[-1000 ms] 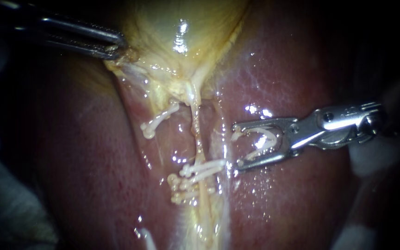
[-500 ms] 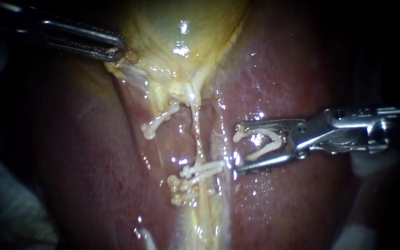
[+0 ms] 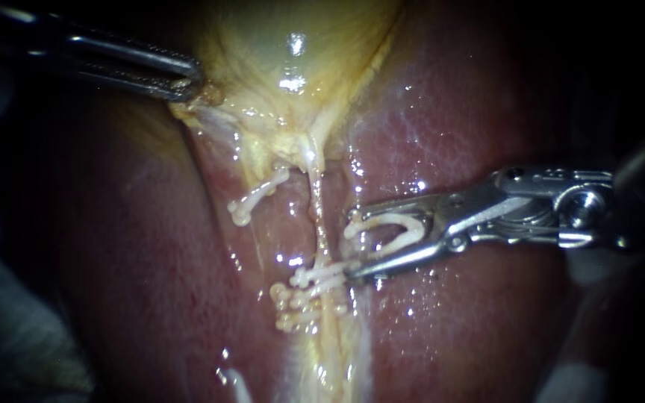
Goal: Clipping third clip right tube
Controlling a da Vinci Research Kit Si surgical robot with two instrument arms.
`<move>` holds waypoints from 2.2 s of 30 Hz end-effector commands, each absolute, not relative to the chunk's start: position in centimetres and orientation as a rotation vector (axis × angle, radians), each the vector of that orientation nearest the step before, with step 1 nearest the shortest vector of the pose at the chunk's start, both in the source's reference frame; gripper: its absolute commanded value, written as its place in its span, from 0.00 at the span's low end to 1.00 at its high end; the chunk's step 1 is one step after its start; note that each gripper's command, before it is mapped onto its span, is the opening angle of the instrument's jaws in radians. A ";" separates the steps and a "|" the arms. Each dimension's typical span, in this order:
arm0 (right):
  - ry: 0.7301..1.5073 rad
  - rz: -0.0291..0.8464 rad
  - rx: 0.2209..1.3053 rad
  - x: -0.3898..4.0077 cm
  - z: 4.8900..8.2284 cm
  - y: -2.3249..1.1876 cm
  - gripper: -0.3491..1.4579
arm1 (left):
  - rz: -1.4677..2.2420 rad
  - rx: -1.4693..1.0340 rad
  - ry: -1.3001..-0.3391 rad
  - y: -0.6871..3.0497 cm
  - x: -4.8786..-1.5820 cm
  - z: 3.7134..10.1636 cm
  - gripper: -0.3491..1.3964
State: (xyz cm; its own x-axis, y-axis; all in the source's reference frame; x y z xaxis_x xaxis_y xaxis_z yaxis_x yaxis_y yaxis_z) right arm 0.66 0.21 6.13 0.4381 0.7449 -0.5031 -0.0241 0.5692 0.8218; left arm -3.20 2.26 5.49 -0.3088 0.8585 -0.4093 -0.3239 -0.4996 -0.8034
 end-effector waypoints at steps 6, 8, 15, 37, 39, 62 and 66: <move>1.011 0.562 0.837 0.73 6.36 0.24 0.47 | 1.898 -1.104 -0.778 2.26 -3.20 5.49 0.00; 1.011 0.562 0.834 0.76 6.42 0.25 0.47 | 1.898 -1.104 -0.778 2.26 -3.20 5.49 0.00; 1.032 0.580 0.832 0.93 6.53 0.31 0.47 | 1.898 -1.104 -0.778 2.26 -3.20 5.49 0.00; 1.227 0.759 0.986 1.22 6.25 0.47 0.46 | 1.898 -1.104 -0.778 2.26 -3.20 5.49 0.00; 1.218 0.757 1.014 1.21 6.25 0.46 0.45 | 1.898 -1.104 -0.778 2.26 -3.20 5.49 0.00; 1.175 0.758 1.114 1.20 6.30 0.37 0.00 | 1.897 -1.104 -0.777 2.26 -3.22 5.49 0.00; 1.172 0.761 1.119 1.19 6.29 0.36 0.00 | 1.897 -1.104 -0.777 2.26 -3.22 5.49 0.00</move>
State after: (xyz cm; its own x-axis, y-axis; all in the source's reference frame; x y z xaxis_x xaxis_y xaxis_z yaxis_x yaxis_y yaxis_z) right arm 1.19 0.35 6.29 0.2580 0.9134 -0.3150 0.0830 0.3039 0.9491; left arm -3.22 2.26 5.49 -0.3080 0.8587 -0.4095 -0.3251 -0.4995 -0.8030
